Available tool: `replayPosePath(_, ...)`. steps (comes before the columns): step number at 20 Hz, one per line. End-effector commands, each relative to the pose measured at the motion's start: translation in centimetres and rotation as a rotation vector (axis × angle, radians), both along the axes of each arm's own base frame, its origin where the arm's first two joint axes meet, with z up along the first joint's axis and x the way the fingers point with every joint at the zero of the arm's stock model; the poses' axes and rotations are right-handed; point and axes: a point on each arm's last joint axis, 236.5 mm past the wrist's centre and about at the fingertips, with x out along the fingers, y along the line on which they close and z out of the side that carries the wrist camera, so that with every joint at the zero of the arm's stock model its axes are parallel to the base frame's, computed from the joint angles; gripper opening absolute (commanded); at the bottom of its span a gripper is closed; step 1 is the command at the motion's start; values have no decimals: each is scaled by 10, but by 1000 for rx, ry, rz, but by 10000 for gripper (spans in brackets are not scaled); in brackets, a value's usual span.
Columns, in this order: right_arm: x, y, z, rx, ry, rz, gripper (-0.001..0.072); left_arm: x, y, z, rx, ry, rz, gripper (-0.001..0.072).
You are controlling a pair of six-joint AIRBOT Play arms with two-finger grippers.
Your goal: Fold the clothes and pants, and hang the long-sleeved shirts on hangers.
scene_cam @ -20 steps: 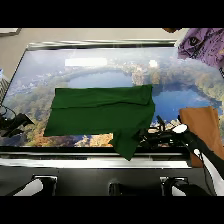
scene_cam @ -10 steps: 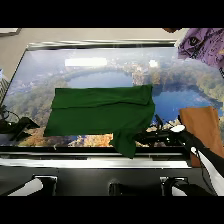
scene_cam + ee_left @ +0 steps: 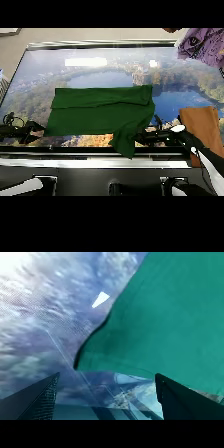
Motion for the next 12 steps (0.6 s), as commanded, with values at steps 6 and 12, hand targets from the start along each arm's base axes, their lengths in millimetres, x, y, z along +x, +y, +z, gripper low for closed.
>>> replayPosePath(6, -2, 2, 2, 8, 4, 7, 25, 10, -6, -14, 12, -23, -35, 695)
replayPosePath(12, -3, 2, 2, 13, 8, 11, 25, 12, -27, -26, -21, 8, -87, 691)
